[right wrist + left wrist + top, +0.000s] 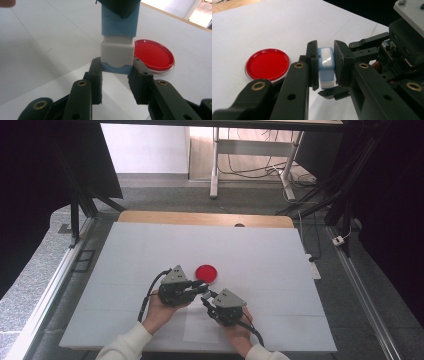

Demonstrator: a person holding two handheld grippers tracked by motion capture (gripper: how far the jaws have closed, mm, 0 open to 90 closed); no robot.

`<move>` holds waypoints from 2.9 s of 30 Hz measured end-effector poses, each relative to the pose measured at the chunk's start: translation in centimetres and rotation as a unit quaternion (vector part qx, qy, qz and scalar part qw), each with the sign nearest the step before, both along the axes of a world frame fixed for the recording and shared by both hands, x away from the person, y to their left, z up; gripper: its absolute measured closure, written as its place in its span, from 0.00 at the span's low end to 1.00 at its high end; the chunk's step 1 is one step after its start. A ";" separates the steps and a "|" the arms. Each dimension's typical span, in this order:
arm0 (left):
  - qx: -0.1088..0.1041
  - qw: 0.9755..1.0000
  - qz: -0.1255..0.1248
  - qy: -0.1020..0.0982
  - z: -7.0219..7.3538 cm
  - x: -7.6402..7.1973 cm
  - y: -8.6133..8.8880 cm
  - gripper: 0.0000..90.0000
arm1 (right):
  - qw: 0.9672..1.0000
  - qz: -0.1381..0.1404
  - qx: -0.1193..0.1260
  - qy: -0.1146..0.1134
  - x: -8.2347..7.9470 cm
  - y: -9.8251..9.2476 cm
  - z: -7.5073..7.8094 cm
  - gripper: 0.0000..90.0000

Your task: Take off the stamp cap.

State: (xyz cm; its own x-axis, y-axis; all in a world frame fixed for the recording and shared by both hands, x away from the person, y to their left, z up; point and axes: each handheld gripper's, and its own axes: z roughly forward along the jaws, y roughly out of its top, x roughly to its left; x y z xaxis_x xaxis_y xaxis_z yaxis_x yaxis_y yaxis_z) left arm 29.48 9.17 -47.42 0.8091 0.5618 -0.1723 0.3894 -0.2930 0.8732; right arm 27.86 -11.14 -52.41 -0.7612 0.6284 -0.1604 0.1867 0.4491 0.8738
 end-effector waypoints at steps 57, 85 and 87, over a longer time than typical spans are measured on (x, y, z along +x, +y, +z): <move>-0.019 0.999 0.025 -0.010 0.6 -0.2 1.5 0.84 | 1.000 0.004 -0.023 -0.006 0.5 -0.9 0.5 0.72; -0.023 0.999 0.036 -0.015 0.4 -0.2 2.0 0.84 | 1.000 0.008 0.014 0.018 0.9 -4.5 1.2 0.72; -0.023 0.999 0.036 -0.014 0.4 -0.2 2.0 0.84 | 1.000 0.006 0.015 0.018 0.9 -4.9 1.3 0.72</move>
